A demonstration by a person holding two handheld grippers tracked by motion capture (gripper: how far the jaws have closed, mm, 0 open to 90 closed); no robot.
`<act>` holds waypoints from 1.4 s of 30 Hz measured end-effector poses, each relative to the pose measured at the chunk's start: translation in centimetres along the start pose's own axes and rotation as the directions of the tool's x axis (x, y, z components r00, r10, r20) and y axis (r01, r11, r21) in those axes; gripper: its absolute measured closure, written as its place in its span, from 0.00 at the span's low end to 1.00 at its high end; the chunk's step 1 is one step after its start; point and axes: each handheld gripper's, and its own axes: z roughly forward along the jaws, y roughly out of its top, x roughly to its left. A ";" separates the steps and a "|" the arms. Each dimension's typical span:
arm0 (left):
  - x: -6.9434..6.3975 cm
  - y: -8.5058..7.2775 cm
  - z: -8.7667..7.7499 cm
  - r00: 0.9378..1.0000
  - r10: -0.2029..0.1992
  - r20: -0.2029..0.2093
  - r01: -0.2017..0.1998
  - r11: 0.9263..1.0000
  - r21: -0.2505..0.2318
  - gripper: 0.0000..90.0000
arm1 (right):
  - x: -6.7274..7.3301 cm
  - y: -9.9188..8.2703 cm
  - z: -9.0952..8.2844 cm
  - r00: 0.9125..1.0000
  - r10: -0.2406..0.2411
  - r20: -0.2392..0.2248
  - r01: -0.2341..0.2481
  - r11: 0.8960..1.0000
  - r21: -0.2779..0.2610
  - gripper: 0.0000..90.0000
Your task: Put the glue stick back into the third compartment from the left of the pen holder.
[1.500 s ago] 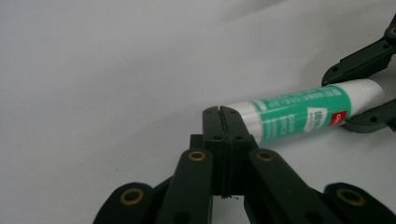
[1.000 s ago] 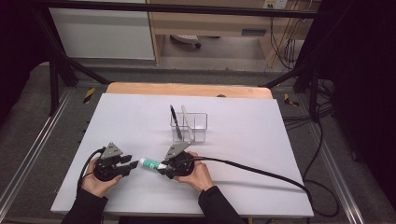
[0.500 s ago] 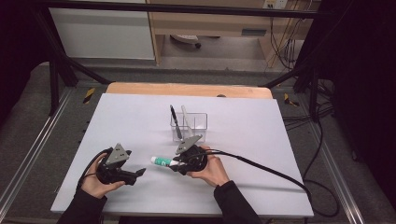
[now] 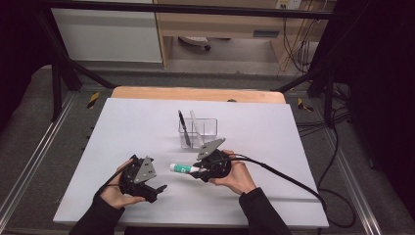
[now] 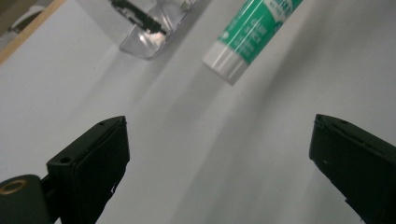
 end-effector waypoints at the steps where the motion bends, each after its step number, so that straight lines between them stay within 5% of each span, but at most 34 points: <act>1: -0.2 0.4 0.2 1.000 0.020 -0.001 -0.020 1.000 -0.002 0.05 | 0.0 0.0 -0.1 1.000 -0.005 -0.003 0.005 1.000 0.001 0.73; 8: -1.6 2.9 1.6 0.987 0.156 -0.025 -0.156 0.988 0.003 0.05 | 0.2 -0.2 -0.6 1.000 -0.013 -0.006 0.013 1.000 0.018 0.73; 13: -2.5 4.2 2.6 0.967 0.250 -0.052 -0.249 0.968 0.011 0.07 | 0.4 -0.3 -0.9 1.000 -0.010 -0.014 0.010 1.000 0.016 0.73; 21: -3.2 5.5 3.4 0.928 0.365 -0.076 -0.367 0.930 -0.023 0.17 | 0.3 -0.1 -1.1 1.000 -0.001 -0.021 0.001 1.000 0.020 0.73; 23: -3.3 5.7 3.4 0.912 0.402 -0.084 -0.405 0.914 -0.019 0.24 | 0.3 -0.1 -1.2 1.000 0.000 -0.018 0.000 1.000 0.018 0.73; 28: -3.9 6.0 3.6 0.883 0.462 -0.086 -0.465 0.885 -0.032 0.39 | 0.3 0.0 -1.1 1.000 0.004 -0.027 -0.004 1.000 0.013 0.73; 29: -3.9 6.1 3.5 0.867 0.490 -0.090 -0.493 0.870 -0.019 0.41 | 0.3 0.0 -1.2 1.000 0.008 -0.025 -0.008 1.000 0.014 0.73; 30: -4.1 6.1 3.7 0.868 0.488 -0.091 -0.493 0.870 -0.032 0.43 | 0.3 0.0 -1.2 1.000 0.011 -0.026 -0.010 1.000 0.013 0.73; 32: -4.2 6.3 3.8 0.850 0.517 -0.104 -0.521 0.853 -0.013 0.47 | 0.3 0.0 -1.2 1.000 0.018 -0.024 -0.018 1.000 0.013 0.73; 35: -4.6 6.3 4.2 0.852 0.509 -0.123 -0.516 0.855 -0.039 0.54 | 0.3 0.0 -1.2 1.000 0.024 -0.021 -0.023 1.000 0.015 0.73; 39: -4.8 6.4 4.1 0.828 0.542 -0.143 -0.551 0.835 -0.021 0.63 | 0.2 0.0 -1.3 0.999 0.029 -0.017 -0.029 1.000 0.011 0.73; 42: -4.9 6.3 4.0 0.819 0.555 -0.146 -0.564 0.826 -0.024 0.68 | 0.2 0.0 -1.4 0.999 0.034 -0.015 -0.033 0.999 0.008 0.73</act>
